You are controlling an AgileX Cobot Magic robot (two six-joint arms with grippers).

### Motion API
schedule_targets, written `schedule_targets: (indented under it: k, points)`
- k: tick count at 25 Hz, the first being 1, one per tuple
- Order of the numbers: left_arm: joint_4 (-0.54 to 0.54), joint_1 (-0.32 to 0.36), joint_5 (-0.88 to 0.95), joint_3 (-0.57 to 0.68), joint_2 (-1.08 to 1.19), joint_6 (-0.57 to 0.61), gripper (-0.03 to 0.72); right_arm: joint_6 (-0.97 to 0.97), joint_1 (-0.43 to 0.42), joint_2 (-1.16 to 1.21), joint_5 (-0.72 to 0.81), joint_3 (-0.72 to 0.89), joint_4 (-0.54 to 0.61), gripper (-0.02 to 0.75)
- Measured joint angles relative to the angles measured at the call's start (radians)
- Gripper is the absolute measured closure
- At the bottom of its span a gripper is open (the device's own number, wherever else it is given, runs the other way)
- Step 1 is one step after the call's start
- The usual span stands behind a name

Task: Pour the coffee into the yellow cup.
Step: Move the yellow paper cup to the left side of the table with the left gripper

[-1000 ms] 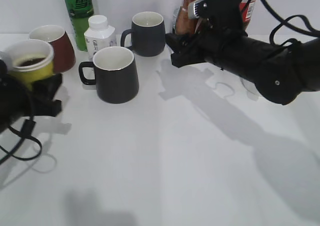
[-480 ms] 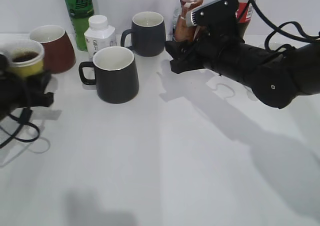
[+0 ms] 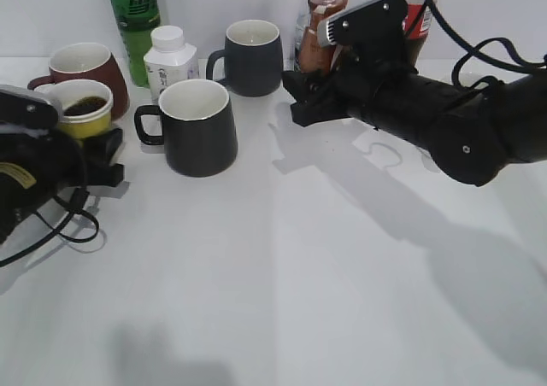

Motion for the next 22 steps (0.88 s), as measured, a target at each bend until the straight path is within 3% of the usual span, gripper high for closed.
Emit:
schedule_targets:
  k: [11,22]
  points:
    - [0.014,0.0,-0.076,-0.01,0.07,-0.006,0.252,-0.001,0.0,0.003,0.002,0.0,0.03,0.234]
    - [0.013,0.0,-0.081,0.011,0.07,-0.062,0.104,-0.001,0.0,0.035,-0.023,0.0,0.03,0.235]
